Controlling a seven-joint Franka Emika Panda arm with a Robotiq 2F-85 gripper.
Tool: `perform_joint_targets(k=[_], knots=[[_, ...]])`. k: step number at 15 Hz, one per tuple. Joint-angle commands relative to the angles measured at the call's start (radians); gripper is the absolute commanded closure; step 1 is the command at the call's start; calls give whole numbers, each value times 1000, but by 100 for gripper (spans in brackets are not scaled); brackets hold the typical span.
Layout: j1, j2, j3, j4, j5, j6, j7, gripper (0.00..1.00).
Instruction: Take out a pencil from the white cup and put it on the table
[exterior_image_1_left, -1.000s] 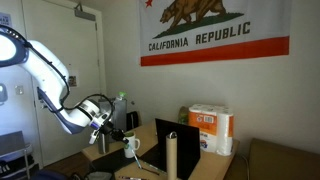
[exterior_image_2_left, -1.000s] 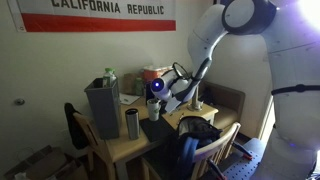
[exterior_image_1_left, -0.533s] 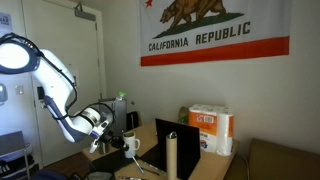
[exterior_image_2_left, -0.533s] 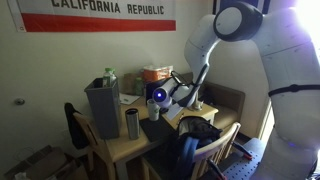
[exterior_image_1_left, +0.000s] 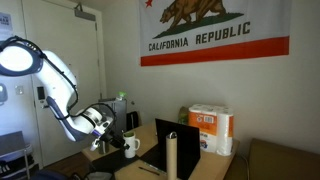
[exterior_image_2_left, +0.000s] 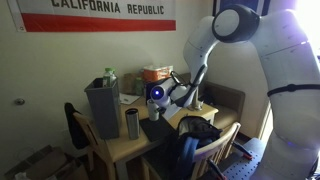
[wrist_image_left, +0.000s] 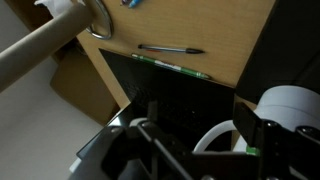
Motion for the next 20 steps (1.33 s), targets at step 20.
perform_joint_targets(k=[20], knots=[[15, -227, -60, 12, 1152, 194, -761, 0]])
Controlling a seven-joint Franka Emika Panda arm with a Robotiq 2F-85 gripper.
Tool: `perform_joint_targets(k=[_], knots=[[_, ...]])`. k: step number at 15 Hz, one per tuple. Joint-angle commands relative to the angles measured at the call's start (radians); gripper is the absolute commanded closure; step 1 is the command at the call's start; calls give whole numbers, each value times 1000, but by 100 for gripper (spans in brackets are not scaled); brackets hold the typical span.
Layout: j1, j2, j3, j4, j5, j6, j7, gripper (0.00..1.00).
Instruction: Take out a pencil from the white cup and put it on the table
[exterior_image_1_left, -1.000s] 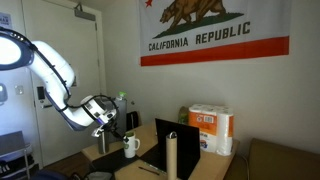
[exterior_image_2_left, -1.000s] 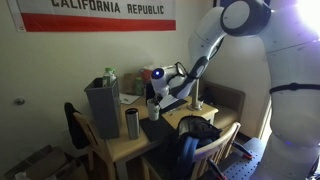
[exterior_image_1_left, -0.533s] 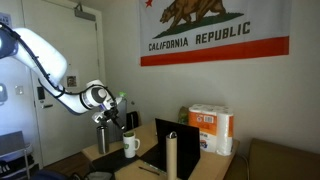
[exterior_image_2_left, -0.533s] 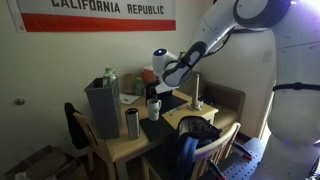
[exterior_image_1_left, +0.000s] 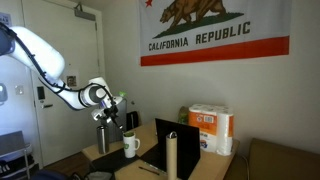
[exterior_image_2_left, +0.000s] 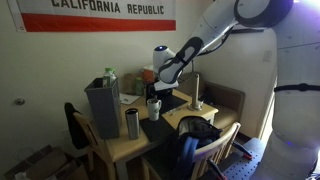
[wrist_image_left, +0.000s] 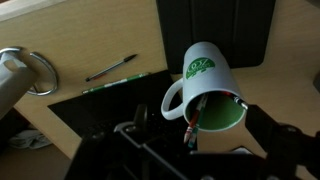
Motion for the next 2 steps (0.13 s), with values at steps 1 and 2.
perform_joint_targets(k=[1, 2], knots=[[43, -2, -44, -1, 21, 2, -15, 0], [43, -2, -44, -1, 22, 2, -15, 0]])
